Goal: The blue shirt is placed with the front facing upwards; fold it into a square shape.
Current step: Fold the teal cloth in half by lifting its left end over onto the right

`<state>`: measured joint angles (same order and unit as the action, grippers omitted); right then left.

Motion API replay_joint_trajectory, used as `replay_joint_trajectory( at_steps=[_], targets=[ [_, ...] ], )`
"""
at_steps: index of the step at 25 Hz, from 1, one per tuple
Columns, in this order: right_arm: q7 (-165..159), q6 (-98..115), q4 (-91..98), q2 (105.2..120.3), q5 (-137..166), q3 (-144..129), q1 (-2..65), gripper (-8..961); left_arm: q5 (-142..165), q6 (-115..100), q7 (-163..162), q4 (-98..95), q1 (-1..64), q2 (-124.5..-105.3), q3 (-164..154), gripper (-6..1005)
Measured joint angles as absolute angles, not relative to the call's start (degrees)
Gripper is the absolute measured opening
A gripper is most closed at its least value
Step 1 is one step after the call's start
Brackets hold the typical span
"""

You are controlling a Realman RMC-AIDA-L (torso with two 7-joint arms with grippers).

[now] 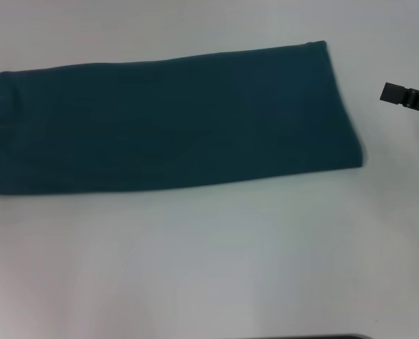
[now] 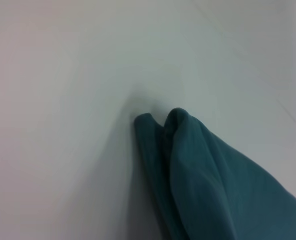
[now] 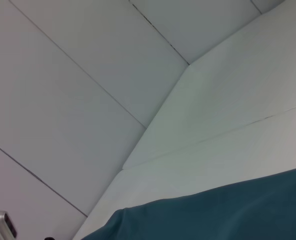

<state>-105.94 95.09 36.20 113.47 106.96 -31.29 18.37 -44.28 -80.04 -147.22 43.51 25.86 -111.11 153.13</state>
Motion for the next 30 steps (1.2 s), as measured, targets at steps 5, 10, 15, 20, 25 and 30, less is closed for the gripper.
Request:
replay_joint_trajectory(
  at_steps=[5, 10, 15, 20, 25, 30],
  targets=[
    [-106.0, 94.9, 36.2, 113.47, 107.0, -31.3, 18.4, 917, -44.0, -78.6, -148.3, 43.7, 25.7, -110.02, 154.0, 81],
    [-105.9, 94.6, 36.2, 113.35, 107.1, -31.3, 18.1, 916, -42.3, -76.4, -150.7, 44.1, 26.1, -109.87, 153.5, 78],
    [-105.9, 93.9, 36.2, 113.14, 109.3, -31.2, 18.1, 916, -42.5, -78.3, -151.3, 45.2, 26.2, -109.88, 153.5, 79],
    [-105.6, 92.6, 36.6, 112.95, 114.2, -31.2, 18.7, 916, -45.8, -86.2, -151.3, 47.9, 27.0, -110.33, 153.9, 79],
    [-104.5, 93.3, 37.0, 112.59, 115.1, -31.2, 18.7, 916, -49.7, -92.8, -152.5, 49.5, 29.7, -110.96, 153.7, 76],
    [-104.4, 94.0, 37.0, 112.26, 115.1, -31.3, 18.6, 916, -50.1, -96.0, -152.9, 52.0, 33.0, -112.23, 153.3, 74]
  ],
)
